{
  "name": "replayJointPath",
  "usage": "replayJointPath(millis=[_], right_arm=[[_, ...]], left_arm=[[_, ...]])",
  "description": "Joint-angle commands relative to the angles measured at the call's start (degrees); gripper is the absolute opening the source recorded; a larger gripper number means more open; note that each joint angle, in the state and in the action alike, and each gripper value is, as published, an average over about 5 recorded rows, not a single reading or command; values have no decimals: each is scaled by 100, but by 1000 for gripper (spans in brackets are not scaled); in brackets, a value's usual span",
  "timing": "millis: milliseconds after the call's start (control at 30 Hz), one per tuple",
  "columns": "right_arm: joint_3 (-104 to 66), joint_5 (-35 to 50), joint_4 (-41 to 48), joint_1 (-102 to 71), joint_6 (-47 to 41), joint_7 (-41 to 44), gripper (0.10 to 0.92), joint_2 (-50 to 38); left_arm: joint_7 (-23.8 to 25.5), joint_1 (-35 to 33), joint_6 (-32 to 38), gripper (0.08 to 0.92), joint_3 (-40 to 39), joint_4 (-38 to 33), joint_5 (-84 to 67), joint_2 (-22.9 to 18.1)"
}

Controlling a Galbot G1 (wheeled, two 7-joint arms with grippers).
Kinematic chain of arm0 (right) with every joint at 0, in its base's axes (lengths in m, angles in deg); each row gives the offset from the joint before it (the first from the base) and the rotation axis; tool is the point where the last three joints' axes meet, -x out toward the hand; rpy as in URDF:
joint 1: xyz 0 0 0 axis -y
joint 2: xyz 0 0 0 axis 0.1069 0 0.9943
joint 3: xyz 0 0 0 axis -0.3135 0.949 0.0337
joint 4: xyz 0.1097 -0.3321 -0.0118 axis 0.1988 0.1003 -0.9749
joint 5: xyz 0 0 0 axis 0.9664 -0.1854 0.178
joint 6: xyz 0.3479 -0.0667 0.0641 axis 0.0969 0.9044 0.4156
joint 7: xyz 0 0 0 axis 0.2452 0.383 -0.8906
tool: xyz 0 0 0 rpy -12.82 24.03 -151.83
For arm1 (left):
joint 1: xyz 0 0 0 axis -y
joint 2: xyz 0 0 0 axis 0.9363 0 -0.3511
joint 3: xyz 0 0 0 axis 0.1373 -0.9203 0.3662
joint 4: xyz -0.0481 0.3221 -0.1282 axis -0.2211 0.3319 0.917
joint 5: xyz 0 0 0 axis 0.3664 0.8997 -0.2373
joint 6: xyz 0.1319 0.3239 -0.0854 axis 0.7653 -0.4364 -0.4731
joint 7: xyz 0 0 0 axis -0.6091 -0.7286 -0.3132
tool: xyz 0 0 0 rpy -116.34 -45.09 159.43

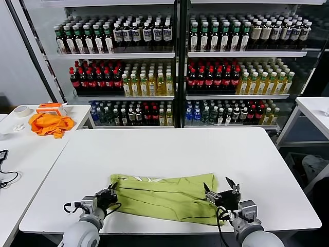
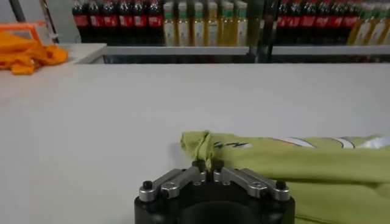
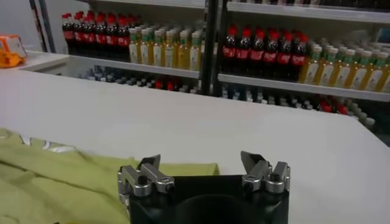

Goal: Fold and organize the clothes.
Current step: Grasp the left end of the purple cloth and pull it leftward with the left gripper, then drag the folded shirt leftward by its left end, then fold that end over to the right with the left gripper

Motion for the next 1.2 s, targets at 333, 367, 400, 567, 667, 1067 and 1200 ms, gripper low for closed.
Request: replayJointPath(millis=[333,367,400,567,667,1067,1200], right_arm=[[217,-33,117,392,-14,54,823,-58],[236,-36,131,418,-14,55,823,-53],[256,-42,146,445,-14,55,823,-44],[325,-97,197,503,-10,66,823,11],[299,-117,208,475,-2,74,823,7],[162,-233,298,374,15,81,823,87],[136,-271,276,311,19,108,823,94]], left_arm=[[-298,-294,-747,100,1908,-398,1292,708],[-313,-281,-751,100,2020,-376,1308,771],[-320,-259,-753,100,2103,-357,1322,828],[-345,-144,-760,100,2182,-328,1474,949],[-364,-162,-764,100,1976,-518,1425,859],[95,134,-747,100,428,-1739,-663,91],[254,280,-744,100,-52,-1696,-440,-183]])
